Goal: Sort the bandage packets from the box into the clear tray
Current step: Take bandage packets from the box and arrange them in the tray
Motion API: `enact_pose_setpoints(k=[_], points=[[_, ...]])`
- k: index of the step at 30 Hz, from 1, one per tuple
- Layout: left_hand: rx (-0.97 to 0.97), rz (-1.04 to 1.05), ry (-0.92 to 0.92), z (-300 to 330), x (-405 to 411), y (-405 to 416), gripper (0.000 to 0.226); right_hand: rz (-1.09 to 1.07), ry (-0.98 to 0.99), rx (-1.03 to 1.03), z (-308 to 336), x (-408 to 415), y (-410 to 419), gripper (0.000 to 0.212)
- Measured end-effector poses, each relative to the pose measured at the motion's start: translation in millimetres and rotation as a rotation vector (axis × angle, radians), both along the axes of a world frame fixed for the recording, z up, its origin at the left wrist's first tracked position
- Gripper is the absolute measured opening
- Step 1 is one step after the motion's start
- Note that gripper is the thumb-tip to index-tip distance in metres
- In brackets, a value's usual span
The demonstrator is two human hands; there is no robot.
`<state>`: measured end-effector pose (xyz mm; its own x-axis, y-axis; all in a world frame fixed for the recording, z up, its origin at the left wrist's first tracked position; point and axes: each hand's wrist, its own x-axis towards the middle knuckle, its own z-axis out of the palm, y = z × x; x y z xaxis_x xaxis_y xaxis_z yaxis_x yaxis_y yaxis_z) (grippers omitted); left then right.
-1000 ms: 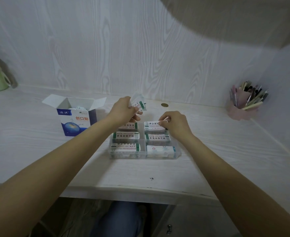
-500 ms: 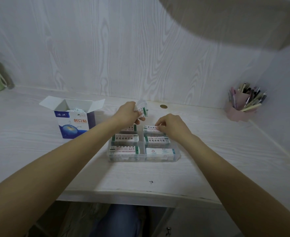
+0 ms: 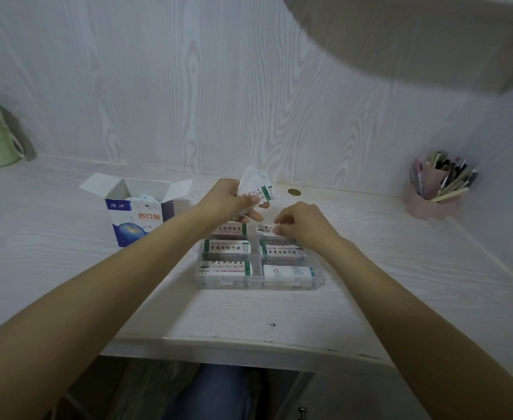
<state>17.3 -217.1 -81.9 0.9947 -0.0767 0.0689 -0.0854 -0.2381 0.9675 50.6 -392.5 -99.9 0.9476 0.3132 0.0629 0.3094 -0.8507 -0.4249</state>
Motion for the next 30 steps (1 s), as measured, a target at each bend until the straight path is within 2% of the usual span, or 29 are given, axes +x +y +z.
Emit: enact_pose_setpoints(k=[1, 3, 5, 6, 11, 13, 19, 26, 30], points=[[-0.026, -0.002, 0.012, 1.0, -1.0, 1.5, 0.017, -0.020, -0.034, 0.078, 0.8, -1.2, -0.3, 0.023], [-0.075, 0.006, 0.033, 2.0, -3.1, 3.0, 0.019, -0.063, -0.040, 0.385, 6.8, -5.6, -0.5, 0.022], [-0.137, 0.001, 0.054, 2.3, -7.1, 2.0, 0.021, -0.077, 0.112, 0.755, 15.8, -13.1, 0.4, 0.019], [-0.167, -0.009, 0.063, 2.4, -9.3, 0.5, 0.022, -0.067, 0.176, 0.848, 20.2, -17.5, 1.4, 0.017], [-0.360, -0.091, 0.164, 6.2, -21.9, -7.2, 0.016, -0.073, 0.133, 0.886, 22.1, -27.5, 5.4, 0.018], [-0.415, -0.101, 0.205, 8.3, -25.6, -7.3, 0.021, -0.094, 0.110, 0.887, 20.9, -27.7, 3.2, 0.020], [-0.388, -0.011, 0.203, 8.3, -24.7, -10.9, 0.015, -0.072, 0.123, 0.970, 19.2, -31.2, 1.2, 0.011], [-0.372, 0.030, 0.241, 9.3, -22.6, -14.6, 0.016, -0.147, 0.131, 0.999, 19.9, -32.0, 0.3, 0.018], [-0.207, 0.119, 0.170, 8.2, -19.9, -11.7, 0.010, -0.225, 0.107, 1.026, 17.1, -26.4, -2.8, 0.015]])
